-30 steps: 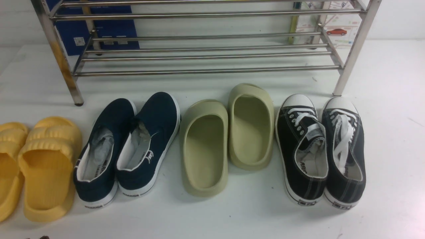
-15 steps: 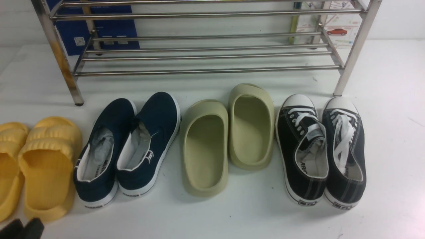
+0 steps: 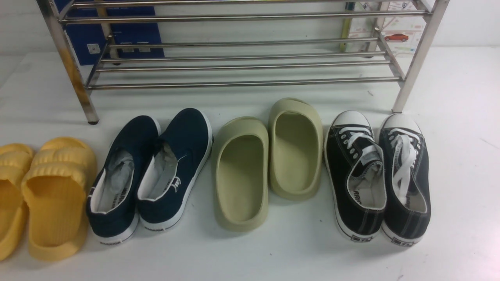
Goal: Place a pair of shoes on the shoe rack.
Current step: Use the left arm to grab the shoe closest to it
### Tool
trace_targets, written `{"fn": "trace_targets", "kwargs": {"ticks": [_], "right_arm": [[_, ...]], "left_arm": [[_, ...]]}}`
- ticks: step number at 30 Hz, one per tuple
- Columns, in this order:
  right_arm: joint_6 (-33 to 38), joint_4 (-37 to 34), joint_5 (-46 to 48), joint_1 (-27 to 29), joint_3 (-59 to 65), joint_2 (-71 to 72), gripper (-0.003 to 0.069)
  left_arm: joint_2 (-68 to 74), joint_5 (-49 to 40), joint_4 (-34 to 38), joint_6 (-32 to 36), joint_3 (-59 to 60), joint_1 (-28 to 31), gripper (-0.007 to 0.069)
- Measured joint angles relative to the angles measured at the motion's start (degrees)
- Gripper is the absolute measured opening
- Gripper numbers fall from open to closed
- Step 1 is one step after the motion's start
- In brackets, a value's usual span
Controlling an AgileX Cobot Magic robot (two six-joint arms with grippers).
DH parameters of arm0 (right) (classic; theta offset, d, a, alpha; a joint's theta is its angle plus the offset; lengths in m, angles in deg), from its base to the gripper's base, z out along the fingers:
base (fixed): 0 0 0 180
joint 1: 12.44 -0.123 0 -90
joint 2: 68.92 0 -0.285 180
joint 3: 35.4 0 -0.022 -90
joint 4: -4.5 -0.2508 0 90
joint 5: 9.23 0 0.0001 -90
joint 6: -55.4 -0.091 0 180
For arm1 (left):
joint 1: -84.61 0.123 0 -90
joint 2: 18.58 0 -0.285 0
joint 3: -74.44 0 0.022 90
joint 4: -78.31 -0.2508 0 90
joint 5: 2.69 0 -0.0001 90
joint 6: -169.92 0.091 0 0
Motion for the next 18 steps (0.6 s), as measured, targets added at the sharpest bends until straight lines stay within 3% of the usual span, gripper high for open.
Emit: {"fn": "trace_targets", "kwargs": {"ticks": [2, 5, 11, 18], "right_arm": [[0.0, 0.0, 0.0, 0.0, 0.0, 0.0, 0.0127], [0.0, 0.0, 0.0, 0.0, 0.0, 0.0, 0.0132], [0.0, 0.0, 0.0, 0.0, 0.0, 0.0, 0.0139], [0.0, 0.0, 0.0, 0.0, 0.0, 0.0, 0.0147]], "left_arm": [[2.8, -3.6, 0.7, 0.0, -5.8, 0.0, 0.0239], [11.6, -21.1, 1.4, -1.8, -21.3, 0.0, 0.0239], [24.8, -51.6, 1.5, -4.5, -32.2, 0.0, 0.0239], [38.5, -62.2, 1.3, -4.6, -32.3, 0.0, 0.0239]]}}
